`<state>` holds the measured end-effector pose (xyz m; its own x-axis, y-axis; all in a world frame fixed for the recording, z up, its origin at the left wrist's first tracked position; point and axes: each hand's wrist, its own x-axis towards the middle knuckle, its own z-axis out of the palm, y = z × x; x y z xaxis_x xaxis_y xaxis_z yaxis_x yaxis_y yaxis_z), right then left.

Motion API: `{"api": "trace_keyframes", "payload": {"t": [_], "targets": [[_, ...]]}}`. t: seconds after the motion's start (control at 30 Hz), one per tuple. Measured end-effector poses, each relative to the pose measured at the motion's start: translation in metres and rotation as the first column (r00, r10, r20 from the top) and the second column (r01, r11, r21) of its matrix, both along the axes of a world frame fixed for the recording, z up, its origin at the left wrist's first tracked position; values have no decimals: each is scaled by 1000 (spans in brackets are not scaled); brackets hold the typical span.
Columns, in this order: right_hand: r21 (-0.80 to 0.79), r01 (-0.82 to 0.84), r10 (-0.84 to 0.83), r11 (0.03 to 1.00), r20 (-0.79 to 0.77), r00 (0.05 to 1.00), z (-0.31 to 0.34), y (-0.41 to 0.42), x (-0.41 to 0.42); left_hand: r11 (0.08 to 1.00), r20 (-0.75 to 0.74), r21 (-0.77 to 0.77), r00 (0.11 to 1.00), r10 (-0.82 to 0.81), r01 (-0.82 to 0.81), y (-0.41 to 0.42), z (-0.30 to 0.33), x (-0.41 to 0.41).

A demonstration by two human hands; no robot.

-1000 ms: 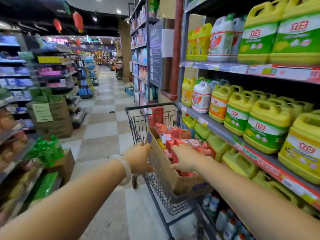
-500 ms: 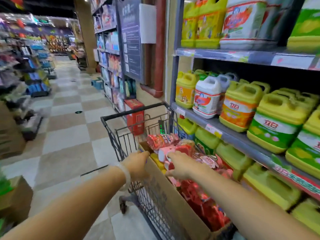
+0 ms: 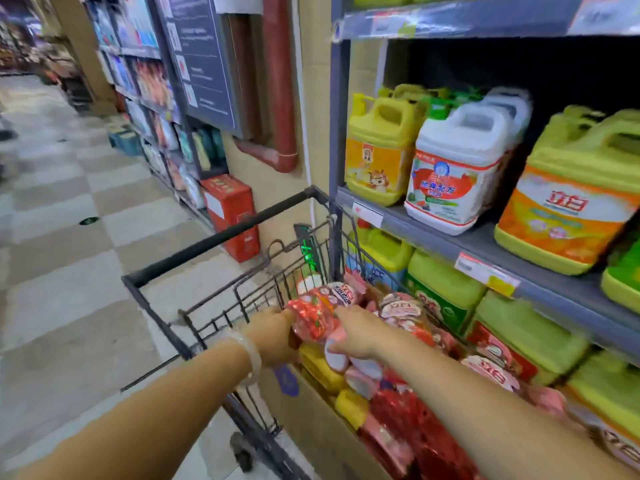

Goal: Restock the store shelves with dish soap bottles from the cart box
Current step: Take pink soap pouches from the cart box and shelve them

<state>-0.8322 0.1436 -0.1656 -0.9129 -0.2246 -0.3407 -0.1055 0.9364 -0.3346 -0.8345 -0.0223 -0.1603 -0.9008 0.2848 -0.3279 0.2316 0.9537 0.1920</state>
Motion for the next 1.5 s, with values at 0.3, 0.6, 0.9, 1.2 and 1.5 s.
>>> {"api": "trace_keyframes", "payload": {"t": [0.3,0.6,0.9,1.2,1.5], "targets": [[-40,317,-305,948,179,935,-73,-4,-83,998,117,11,992,-56,55,11,-49,-120],[-12,451,-421,892,335,843,-111,-4,-112,978,419,199,897,-142,62,23,-97,-191],[-21,468,-398,883,494,773,-103,0,-126,980,621,192,780,-75,-58,29,-107,-216],[-295,657,-508,694,447,737,-95,-16,-116,881,491,330,859,146,-338,19,-115,-198],[-840,537,-571,-79,480,666,-54,-8,-99,425,668,730,690,-280,-535,25,-49,-189]]}}
